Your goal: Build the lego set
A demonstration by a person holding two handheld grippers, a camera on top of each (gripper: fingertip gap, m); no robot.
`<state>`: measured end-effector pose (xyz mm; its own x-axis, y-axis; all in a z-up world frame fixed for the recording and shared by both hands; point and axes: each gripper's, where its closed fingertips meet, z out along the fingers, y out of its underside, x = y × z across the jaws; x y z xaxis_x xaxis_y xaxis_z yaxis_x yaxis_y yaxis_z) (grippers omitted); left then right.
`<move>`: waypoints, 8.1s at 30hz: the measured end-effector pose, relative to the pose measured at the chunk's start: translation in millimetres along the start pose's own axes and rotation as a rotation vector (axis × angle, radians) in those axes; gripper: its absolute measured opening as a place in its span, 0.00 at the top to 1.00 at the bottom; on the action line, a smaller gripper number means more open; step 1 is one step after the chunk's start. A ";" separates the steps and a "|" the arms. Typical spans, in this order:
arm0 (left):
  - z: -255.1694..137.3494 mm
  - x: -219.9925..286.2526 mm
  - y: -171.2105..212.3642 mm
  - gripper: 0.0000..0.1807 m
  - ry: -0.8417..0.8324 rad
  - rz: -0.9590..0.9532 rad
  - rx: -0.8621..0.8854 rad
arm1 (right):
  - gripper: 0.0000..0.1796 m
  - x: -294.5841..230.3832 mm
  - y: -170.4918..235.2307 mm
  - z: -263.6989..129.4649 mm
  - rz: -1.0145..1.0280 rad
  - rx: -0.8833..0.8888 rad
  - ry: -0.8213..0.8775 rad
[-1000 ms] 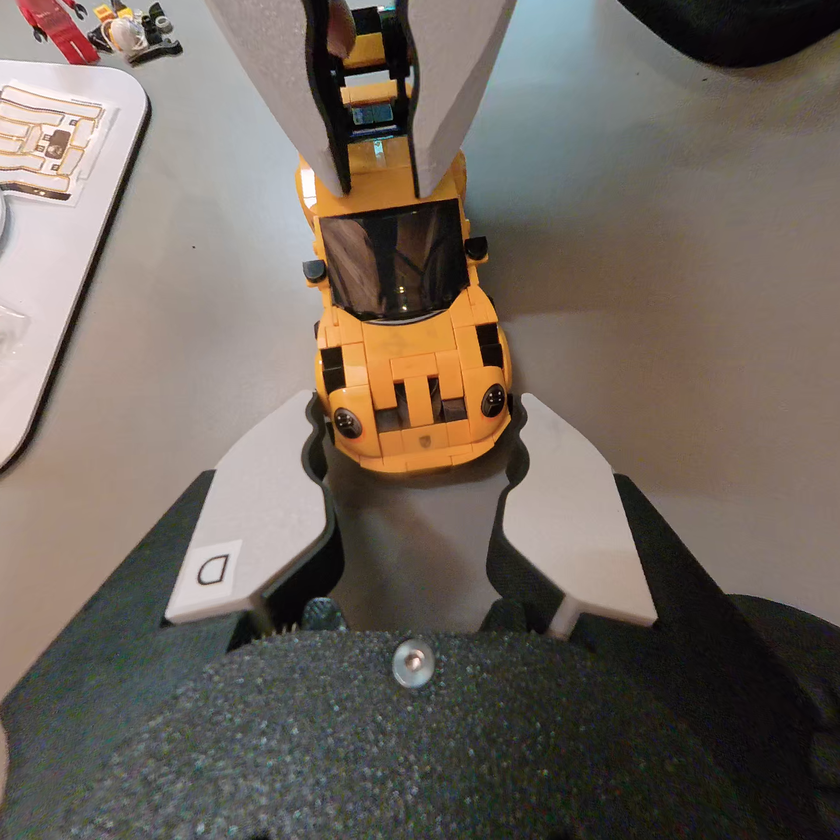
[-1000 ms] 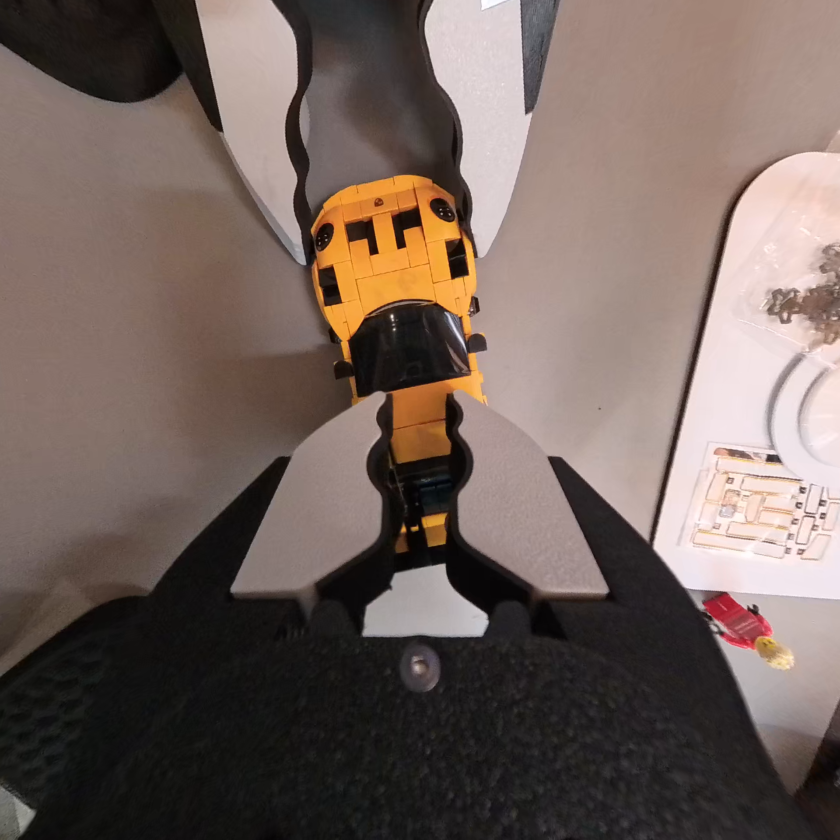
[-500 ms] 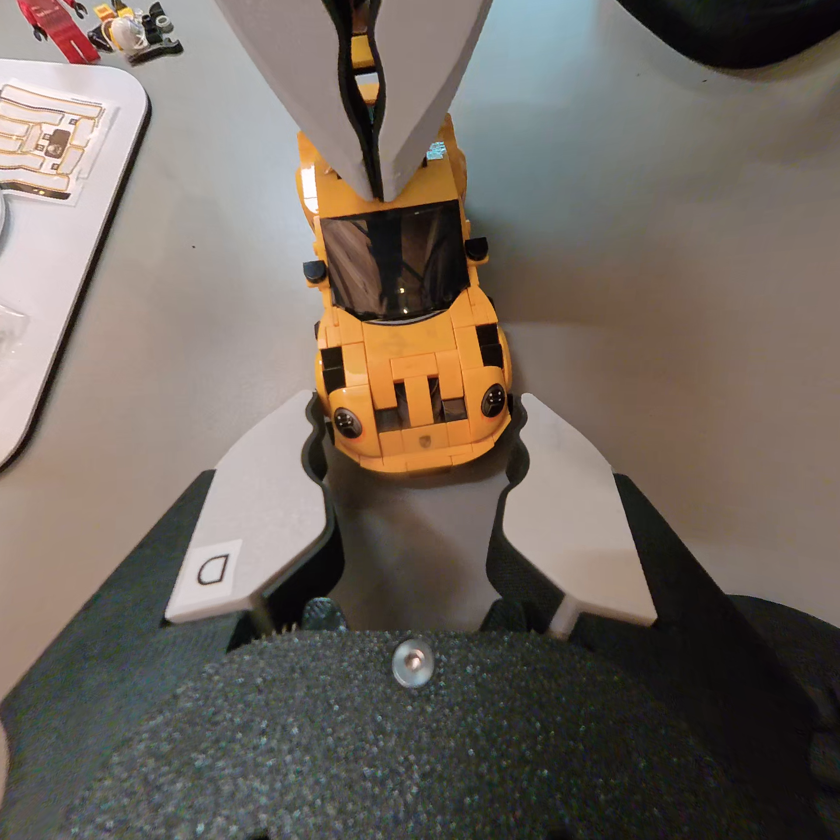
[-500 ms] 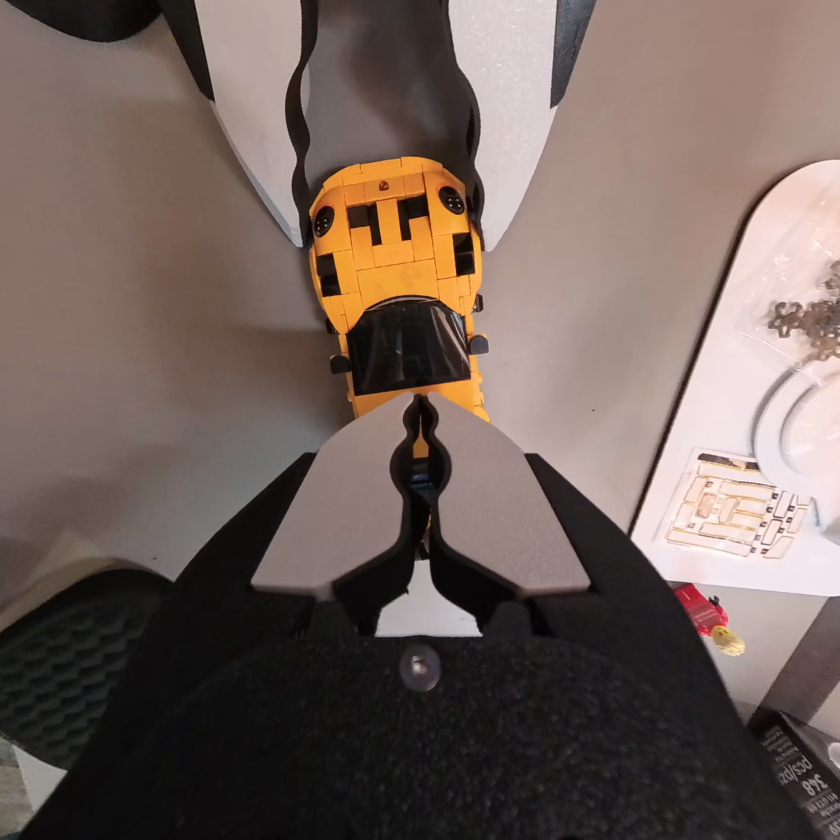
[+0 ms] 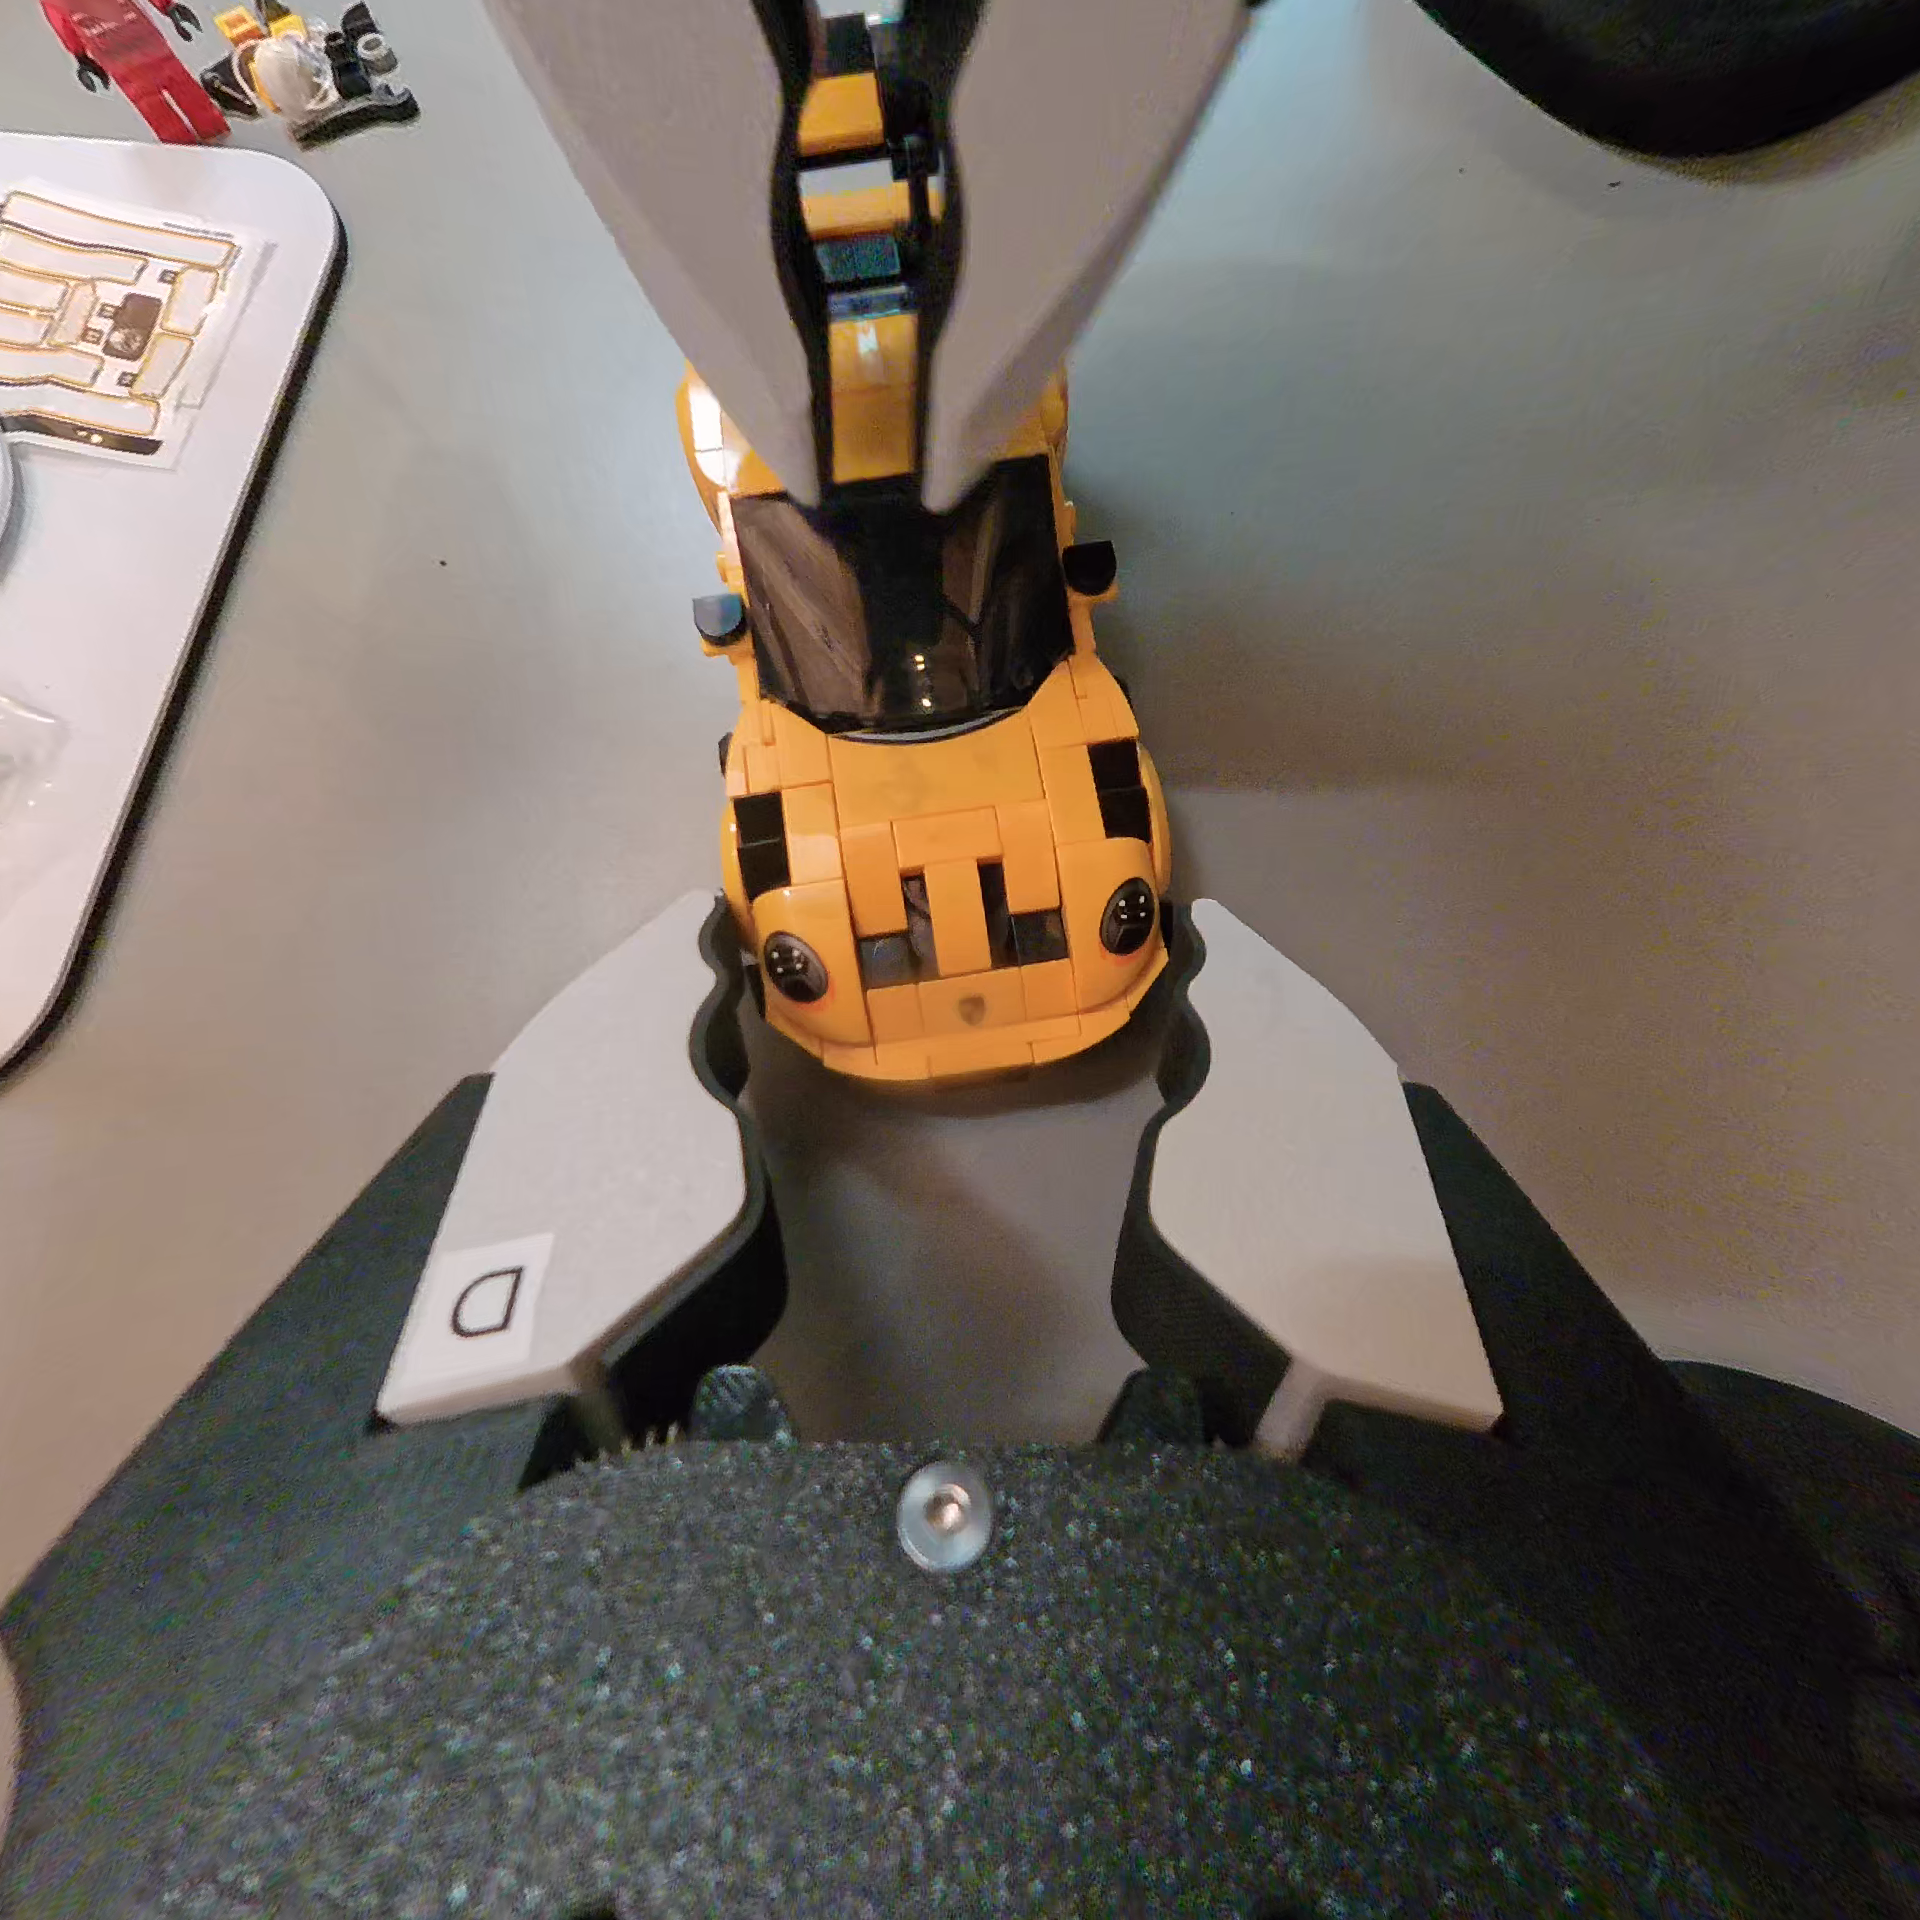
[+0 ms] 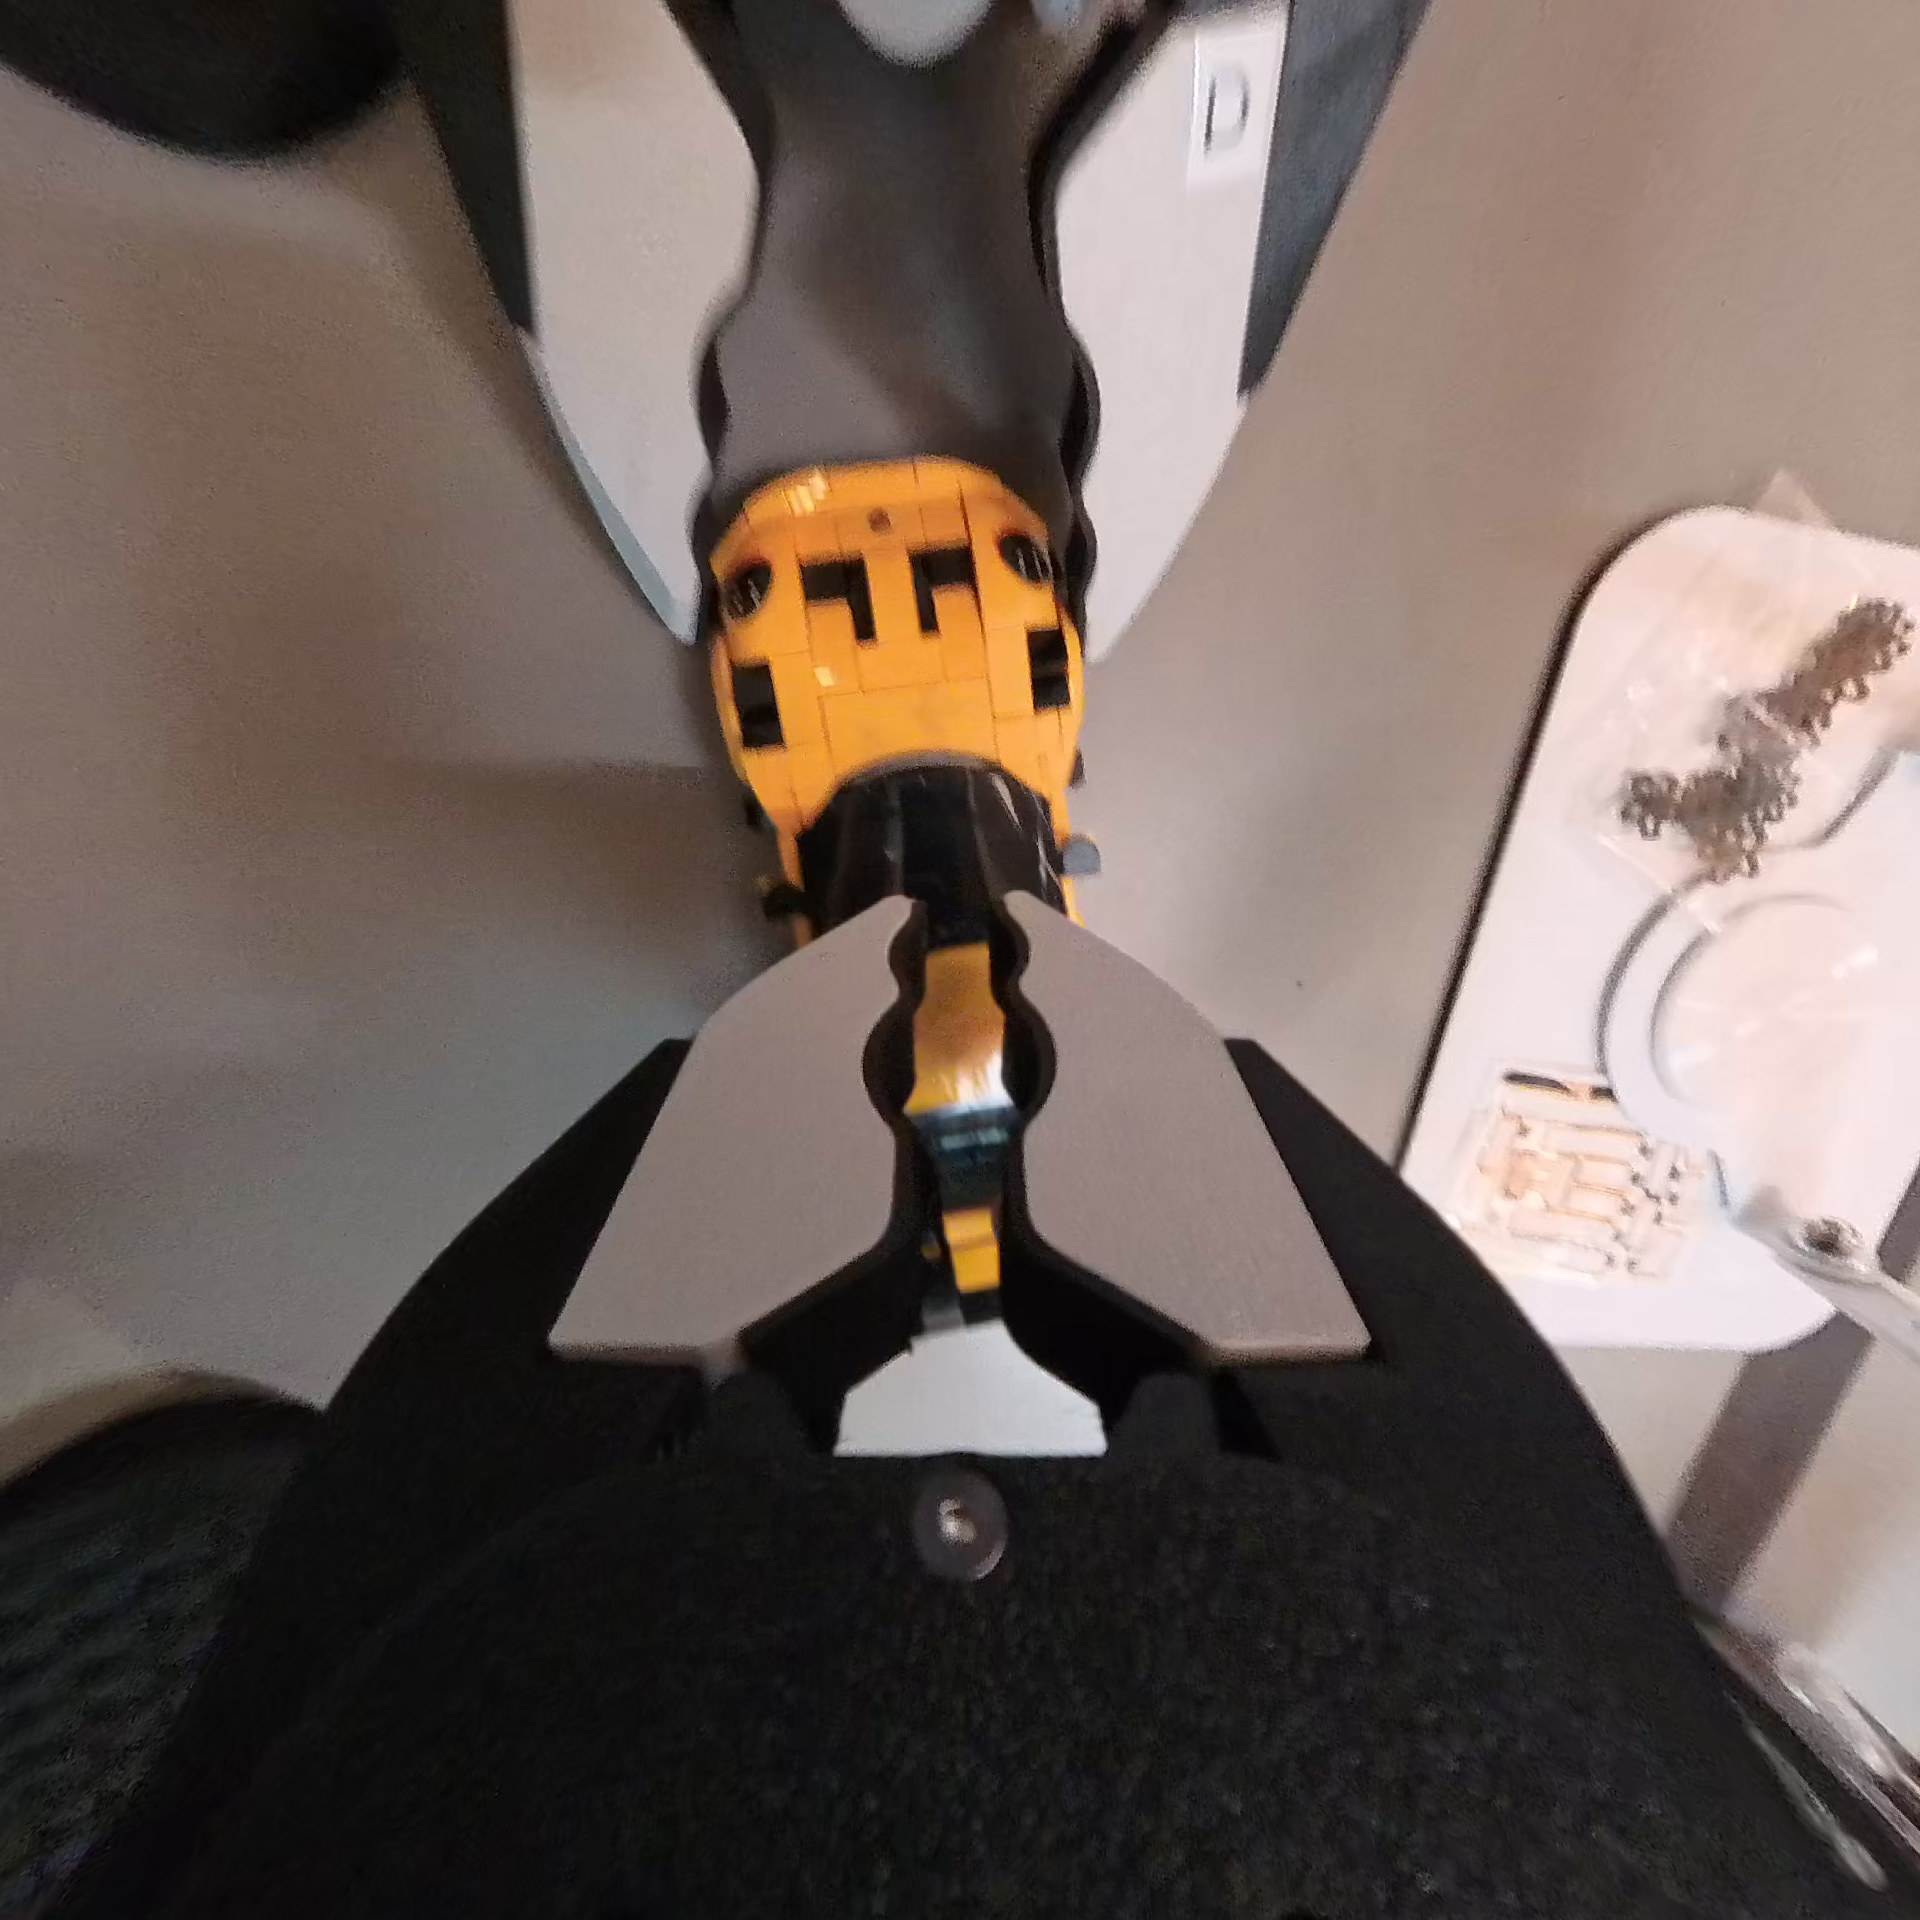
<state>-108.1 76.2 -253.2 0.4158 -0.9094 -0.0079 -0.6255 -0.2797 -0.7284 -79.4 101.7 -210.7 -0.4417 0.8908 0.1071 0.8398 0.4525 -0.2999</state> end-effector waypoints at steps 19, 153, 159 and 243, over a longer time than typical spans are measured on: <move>-0.4 0.8 0.8 0.57 0.004 -0.004 0.030 | 0.95 -7.8 -14.7 6.0 0.070 0.046 -0.019; 15.2 -10.4 -30.0 0.56 -0.008 -0.339 0.018 | 0.78 -96.5 97.1 -142.0 0.806 1.132 0.631; 11.9 -19.4 -52.1 0.56 0.085 -0.721 0.136 | 0.87 -84.6 79.0 -114.8 0.894 0.960 0.700; -37.0 -41.8 -89.7 0.62 -0.353 -0.152 0.430 | 0.96 -48.6 83.9 -121.0 0.932 0.820 0.890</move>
<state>-93.8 128.0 -162.2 0.7218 -0.6899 -0.0556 -0.2471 -0.1818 -0.9518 50.7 101.6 -126.3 0.7071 0.7069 0.0163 0.1695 -0.1471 -0.9745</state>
